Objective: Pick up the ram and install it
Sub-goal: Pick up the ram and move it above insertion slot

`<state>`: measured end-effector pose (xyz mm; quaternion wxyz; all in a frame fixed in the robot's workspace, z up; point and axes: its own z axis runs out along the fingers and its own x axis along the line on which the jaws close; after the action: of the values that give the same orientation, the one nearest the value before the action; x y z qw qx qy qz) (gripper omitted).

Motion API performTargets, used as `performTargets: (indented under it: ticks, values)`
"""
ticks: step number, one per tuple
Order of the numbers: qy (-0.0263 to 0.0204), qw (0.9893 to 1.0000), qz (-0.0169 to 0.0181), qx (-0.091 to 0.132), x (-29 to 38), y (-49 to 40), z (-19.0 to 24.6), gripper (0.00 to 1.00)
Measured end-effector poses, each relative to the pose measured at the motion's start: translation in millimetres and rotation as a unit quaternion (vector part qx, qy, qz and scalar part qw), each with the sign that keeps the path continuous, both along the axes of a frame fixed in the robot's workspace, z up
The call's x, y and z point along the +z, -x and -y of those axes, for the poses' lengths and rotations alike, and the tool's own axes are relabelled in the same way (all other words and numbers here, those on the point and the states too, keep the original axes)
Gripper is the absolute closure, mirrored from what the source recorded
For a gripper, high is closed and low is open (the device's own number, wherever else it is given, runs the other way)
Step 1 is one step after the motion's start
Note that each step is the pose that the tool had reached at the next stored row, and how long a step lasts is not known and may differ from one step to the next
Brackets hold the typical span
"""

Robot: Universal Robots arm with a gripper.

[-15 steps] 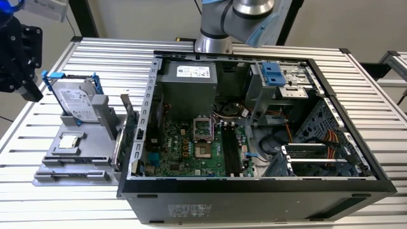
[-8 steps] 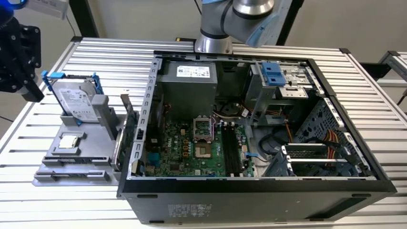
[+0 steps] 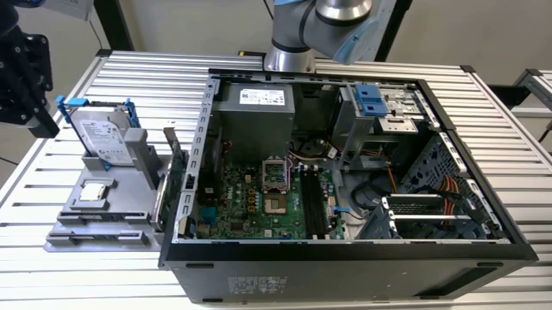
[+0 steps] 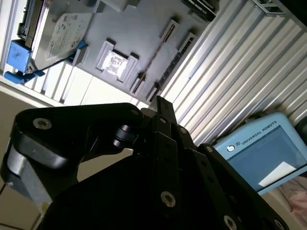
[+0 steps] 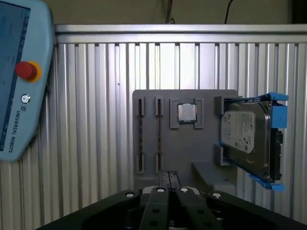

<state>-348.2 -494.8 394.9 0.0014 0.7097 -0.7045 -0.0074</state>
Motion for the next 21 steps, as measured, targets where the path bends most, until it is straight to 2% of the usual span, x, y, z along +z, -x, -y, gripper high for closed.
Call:
performTargets:
  ticks: [2,12,13,21]
  values:
    - [0.0000,1.0000,0.0000,0.007,0.0,0.0,0.0,1.00]
    - [0.0000,1.0000,0.0000,0.007,0.0,0.0,0.0,1.00]
    - [0.0000,1.0000,0.0000,0.007,0.0,0.0,0.0,0.00]
    - [0.0000,1.0000,0.0000,0.007,0.0,0.0,0.0,0.00]
